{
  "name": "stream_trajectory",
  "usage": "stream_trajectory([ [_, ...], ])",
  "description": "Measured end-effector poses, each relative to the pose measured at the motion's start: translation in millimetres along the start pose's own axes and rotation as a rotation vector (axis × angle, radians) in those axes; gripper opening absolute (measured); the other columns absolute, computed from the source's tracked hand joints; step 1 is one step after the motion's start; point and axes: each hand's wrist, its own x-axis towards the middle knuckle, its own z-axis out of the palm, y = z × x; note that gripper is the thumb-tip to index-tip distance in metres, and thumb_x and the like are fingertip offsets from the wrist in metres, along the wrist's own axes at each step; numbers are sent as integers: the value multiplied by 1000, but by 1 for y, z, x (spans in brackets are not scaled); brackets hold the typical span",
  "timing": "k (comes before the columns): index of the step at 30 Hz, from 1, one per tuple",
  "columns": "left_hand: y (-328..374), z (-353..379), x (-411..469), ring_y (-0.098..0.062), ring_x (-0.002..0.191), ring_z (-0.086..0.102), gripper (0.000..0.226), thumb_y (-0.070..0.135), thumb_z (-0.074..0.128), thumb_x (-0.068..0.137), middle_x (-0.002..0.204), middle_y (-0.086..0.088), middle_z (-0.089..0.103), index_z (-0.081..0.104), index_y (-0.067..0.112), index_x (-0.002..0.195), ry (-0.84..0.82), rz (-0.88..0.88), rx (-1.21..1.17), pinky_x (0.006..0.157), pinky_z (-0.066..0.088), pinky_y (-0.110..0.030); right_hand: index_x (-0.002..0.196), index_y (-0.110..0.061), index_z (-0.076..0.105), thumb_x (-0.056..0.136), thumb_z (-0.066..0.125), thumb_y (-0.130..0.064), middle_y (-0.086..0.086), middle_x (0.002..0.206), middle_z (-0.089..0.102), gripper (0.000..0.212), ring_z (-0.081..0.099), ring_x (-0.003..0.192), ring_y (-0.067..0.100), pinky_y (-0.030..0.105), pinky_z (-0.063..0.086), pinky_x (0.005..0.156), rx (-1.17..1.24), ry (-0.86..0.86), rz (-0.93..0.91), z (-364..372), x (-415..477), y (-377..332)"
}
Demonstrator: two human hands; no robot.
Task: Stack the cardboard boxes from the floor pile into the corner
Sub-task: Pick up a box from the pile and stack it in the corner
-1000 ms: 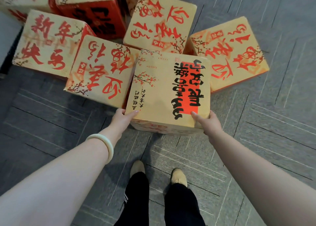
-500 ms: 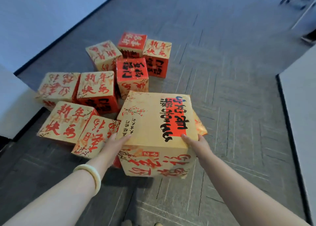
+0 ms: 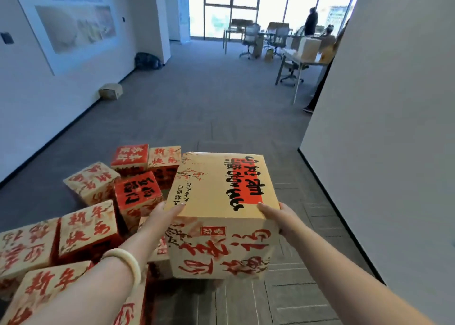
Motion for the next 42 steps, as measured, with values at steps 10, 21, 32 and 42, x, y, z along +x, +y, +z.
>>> stream_trajectory([
  [10,58,152,-61,-24,89,64,43,34,58,89,100,-6,66,47,14,126,-343,126,107,75,53,-39,119,-16,50,74,73,-44,8,107,67,59,68,92,27,45,57,79,228,424,11,-141,-118,50],
  [21,67,409,-237,-30,91,67,43,36,52,92,102,-15,67,45,16,130,-785,259,317,84,54,-46,124,-15,48,69,73,-55,10,113,64,72,65,96,25,41,56,83,443,894,47,-340,-344,173],
  [32,-6,658,-507,-23,90,64,27,28,43,96,102,-10,69,58,14,114,-1247,327,491,69,47,-30,111,-20,53,83,65,-43,2,99,64,38,61,85,18,31,51,68,611,1333,57,-478,-627,330],
  [42,-92,786,-728,-26,92,66,23,28,43,97,98,-10,71,58,16,109,-1664,386,730,81,49,-35,128,-12,52,81,67,-44,10,108,67,59,66,89,24,31,53,62,882,1718,170,-480,-820,457],
])
